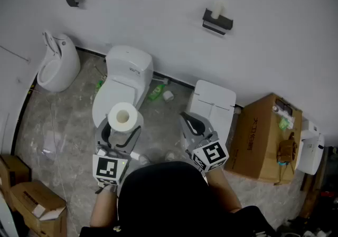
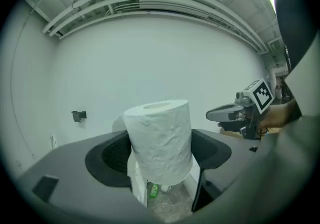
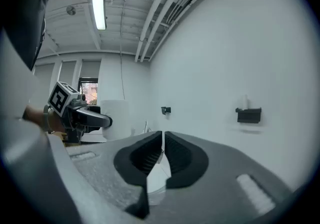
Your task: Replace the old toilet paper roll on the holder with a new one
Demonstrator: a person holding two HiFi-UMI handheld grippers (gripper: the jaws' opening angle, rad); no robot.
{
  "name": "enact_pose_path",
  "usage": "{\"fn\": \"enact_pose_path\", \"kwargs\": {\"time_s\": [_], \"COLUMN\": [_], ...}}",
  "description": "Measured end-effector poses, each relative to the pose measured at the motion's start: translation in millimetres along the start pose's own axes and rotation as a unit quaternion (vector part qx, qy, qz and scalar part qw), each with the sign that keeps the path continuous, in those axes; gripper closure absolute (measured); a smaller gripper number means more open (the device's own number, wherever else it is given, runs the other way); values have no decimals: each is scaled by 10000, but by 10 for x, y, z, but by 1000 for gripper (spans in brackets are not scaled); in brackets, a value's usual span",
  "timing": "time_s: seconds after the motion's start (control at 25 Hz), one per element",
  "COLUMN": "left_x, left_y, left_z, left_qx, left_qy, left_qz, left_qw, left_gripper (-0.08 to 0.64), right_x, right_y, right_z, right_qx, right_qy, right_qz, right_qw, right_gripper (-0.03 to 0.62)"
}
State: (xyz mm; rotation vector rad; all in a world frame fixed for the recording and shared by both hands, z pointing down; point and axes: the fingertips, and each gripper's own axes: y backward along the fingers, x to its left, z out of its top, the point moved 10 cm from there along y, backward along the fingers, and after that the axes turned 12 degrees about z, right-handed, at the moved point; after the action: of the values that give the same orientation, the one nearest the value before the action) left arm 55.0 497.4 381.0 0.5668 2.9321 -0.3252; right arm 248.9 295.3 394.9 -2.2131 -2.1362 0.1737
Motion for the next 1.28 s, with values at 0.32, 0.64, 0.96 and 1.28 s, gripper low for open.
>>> {"fn": "enact_pose_path", "kwargs": {"time_s": [0.32,0.64,0.96,1.28], "left_x": [-325,-752,-1050,-952], "left_y": [-143,-339,-563,-944], "left_z": [94,193,189,160], "left_qx": [84,106,164,251], "left_qy": [-53,-221,-165,-50], "left_qz": [-13,16,-164,-246], "left_qw": [10000,9997,9996,9994], "left_gripper": [184,184,184,184], "right_x": [-228,-579,-835,-1125], "right_y": [248,652,862,675], "right_z": [-49,-196,-336,-398], "right_qx": [-84,-120,-134,-40], "right_qy": [-140,-105,-260,-342], "right_qz": [-35,-118,-240,-374], "right_qw": [9999,9998,9993,9987], "right_gripper": [578,578,578,578]}}
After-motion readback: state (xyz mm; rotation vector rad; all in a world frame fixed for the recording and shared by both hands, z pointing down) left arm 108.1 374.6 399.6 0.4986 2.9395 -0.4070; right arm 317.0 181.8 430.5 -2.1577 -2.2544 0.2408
